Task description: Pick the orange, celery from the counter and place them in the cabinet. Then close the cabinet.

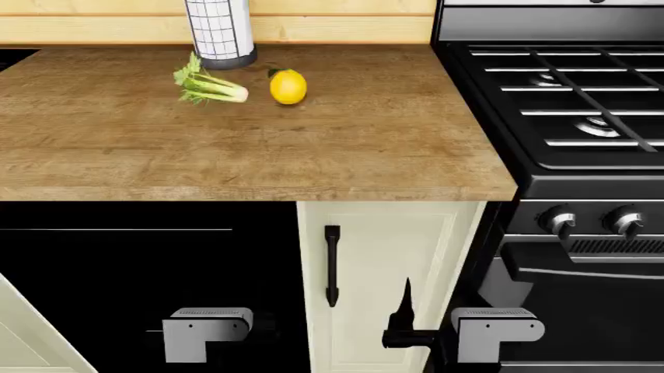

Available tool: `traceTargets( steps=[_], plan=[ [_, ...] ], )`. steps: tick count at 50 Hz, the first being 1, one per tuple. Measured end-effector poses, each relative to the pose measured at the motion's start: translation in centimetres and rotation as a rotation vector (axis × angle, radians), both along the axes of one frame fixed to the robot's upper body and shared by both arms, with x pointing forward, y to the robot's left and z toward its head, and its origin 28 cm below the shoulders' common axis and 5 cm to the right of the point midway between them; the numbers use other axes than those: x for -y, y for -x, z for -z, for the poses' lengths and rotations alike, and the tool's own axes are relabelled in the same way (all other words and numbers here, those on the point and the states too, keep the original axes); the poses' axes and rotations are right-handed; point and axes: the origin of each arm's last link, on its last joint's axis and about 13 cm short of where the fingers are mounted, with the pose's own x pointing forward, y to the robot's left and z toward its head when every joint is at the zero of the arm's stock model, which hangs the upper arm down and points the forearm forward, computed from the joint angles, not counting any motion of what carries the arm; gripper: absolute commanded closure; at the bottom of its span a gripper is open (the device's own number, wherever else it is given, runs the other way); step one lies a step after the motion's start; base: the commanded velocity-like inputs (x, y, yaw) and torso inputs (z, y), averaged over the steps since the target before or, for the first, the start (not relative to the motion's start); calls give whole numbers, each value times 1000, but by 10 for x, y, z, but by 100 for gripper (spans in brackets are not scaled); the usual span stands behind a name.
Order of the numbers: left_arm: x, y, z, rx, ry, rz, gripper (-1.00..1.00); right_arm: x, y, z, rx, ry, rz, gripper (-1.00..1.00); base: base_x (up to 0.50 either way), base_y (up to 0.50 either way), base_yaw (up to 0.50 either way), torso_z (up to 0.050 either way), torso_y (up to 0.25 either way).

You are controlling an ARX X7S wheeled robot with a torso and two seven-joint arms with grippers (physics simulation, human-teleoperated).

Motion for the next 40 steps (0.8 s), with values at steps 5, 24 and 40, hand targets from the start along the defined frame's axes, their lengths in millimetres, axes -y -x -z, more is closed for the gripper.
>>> traceTargets(
  steps=[5, 24, 40],
  plan=[
    [0, -1, -1, 3, -1, 1, -100, 0, 0, 0, 1, 1, 0, -100, 0, 0, 0, 0, 0],
    [-1, -16, -40, 86, -58, 22, -100, -1, -7, -23, 40, 25, 4, -100, 0, 0, 0, 0, 0],
    [-6, -34, -114, 247, -109, 132, -100, 6, -29, -101, 147, -19, -60, -100, 0, 0, 0, 21, 0]
  ],
)
